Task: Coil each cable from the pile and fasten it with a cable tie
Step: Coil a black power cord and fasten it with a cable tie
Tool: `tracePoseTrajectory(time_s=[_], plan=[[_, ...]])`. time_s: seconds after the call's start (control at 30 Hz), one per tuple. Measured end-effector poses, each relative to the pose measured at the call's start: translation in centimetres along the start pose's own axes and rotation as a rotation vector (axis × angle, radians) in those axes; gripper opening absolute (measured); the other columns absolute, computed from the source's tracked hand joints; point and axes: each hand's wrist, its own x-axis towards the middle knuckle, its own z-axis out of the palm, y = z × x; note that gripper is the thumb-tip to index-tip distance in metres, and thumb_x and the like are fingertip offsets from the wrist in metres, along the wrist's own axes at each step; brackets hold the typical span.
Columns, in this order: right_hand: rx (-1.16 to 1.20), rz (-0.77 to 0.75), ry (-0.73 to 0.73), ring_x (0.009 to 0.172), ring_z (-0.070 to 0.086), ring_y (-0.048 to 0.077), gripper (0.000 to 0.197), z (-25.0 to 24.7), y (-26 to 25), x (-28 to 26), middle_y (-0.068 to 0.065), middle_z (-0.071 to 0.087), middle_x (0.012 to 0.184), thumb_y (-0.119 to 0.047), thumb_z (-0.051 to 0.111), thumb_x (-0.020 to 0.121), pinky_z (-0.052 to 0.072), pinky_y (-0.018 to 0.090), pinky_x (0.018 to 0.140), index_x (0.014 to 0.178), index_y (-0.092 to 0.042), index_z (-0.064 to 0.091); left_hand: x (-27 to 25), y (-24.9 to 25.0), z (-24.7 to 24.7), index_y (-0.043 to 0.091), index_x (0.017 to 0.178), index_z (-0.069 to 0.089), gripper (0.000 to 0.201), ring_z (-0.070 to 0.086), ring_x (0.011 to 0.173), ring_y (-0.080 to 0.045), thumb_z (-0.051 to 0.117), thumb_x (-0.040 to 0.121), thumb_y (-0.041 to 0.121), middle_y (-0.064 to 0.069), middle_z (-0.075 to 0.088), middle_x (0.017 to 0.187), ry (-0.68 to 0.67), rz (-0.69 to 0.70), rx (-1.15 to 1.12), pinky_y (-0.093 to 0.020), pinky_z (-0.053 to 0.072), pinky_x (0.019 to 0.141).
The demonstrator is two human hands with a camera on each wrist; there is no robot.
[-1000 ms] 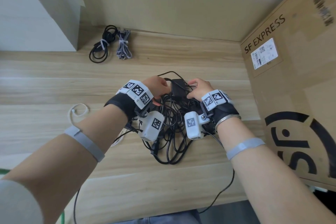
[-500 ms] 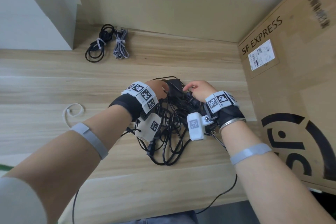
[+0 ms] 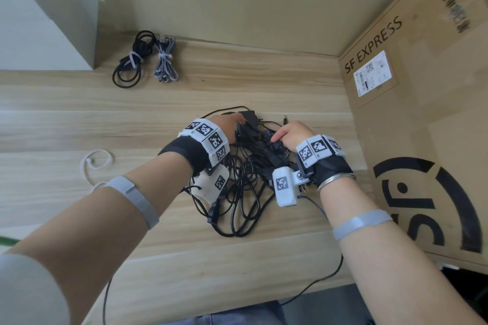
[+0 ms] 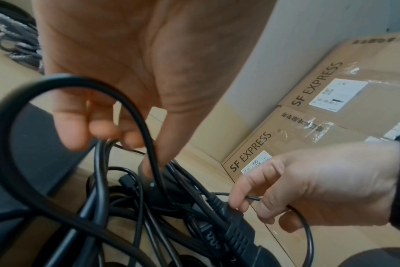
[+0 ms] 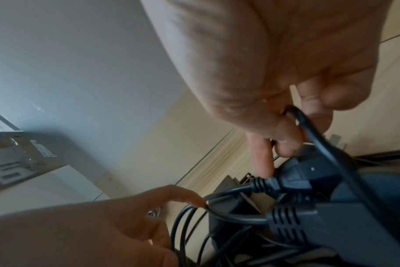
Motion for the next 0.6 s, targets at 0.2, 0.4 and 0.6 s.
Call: tracePoseTrajectory(time_s=[0.2,0.4,0.6], plan=[[0.047,-0.041,0.036,0.070,0.053,0.014,0.033,0.5,0.7,0.2,0.006,0.063,0.117,0.000,0.045,0.093,0.039,0.021,0.058,0.098,-0.019,0.071,0.0,0.3,1.2,0.046,0.131,0.039,0.064,0.033,0.115,-0.031,0.044,0.084,0.002,-0.007,0.037,0.121,0.133,0.009,0.139,-0.040,0.044,0.092],[0.097,-0.077,0.056,0.068,0.050,0.009,0.032,1.0,0.6,0.3,-0.004,0.057,0.089,0.001,0.044,0.091,0.038,0.016,0.055,0.097,-0.018,0.070,0.1,0.9,1.5,0.037,0.111,0.055,0.031,0.032,0.111,-0.030,0.059,0.085,0.020,-0.006,0.035,0.116,0.227,0.011,0.143,-0.040,0.034,0.094],[0.151,-0.080,0.064,0.071,0.050,0.014,0.033,0.5,1.1,0.0,0.001,0.055,0.099,0.003,0.042,0.092,0.035,0.012,0.055,0.110,-0.009,0.067,0.0,0.8,1.4,0.027,0.100,0.053,0.016,0.026,0.122,-0.028,0.059,0.086,0.031,-0.004,0.034,0.124,0.243,0.101,0.133,-0.053,0.018,0.106]])
